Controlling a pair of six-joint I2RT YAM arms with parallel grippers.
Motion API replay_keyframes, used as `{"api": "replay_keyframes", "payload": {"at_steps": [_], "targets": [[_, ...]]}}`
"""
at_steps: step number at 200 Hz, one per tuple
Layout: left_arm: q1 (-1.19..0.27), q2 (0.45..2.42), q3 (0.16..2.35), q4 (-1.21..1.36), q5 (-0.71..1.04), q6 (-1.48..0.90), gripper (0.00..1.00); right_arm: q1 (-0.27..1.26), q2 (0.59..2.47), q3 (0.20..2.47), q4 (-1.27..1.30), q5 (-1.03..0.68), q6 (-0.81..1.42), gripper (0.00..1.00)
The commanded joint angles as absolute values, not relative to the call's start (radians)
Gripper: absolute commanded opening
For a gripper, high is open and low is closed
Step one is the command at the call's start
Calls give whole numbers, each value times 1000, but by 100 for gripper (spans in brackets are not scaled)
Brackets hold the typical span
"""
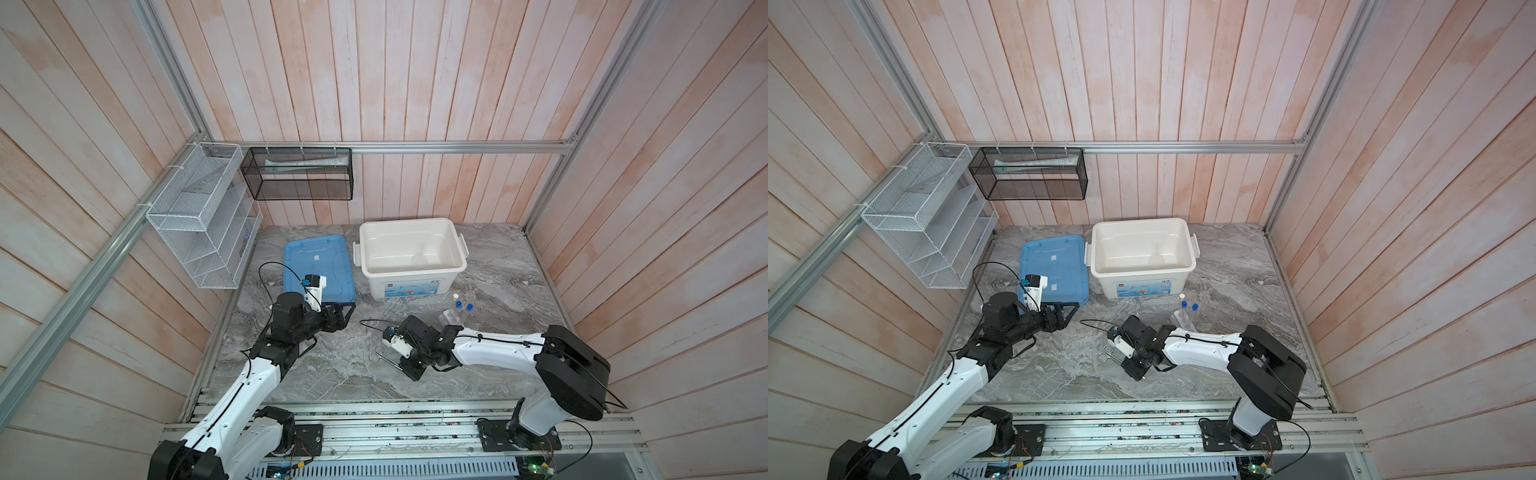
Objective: Organize the chemistry lab equipment
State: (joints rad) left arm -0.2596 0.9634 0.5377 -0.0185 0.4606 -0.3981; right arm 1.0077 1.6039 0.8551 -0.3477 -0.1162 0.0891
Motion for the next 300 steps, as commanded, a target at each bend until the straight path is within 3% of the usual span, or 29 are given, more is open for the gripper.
{"api": "replay_keyframes", "payload": {"at_steps": [1, 39, 93, 124, 222, 300], "targets": [[-288, 969, 542, -6, 453, -400, 82, 1018, 1585, 842, -343, -85, 116, 7], [-328, 977, 537, -35, 433, -405, 82, 1020, 1558, 817, -319, -80, 141, 8], [-350, 980, 529, -25, 419, -418, 82, 1020, 1474, 740, -316, -110, 250, 24], [-351, 981, 529, -18, 423, -418, 82, 1020, 1455, 704, -295, -104, 305, 27], [-355, 999, 511, -2, 432, -448, 82, 1032, 1465, 614, -202, -84, 378, 25], [-458, 1088, 494, 25, 386, -474, 82, 1087, 1467, 611, -197, -26, 414, 13]]}}
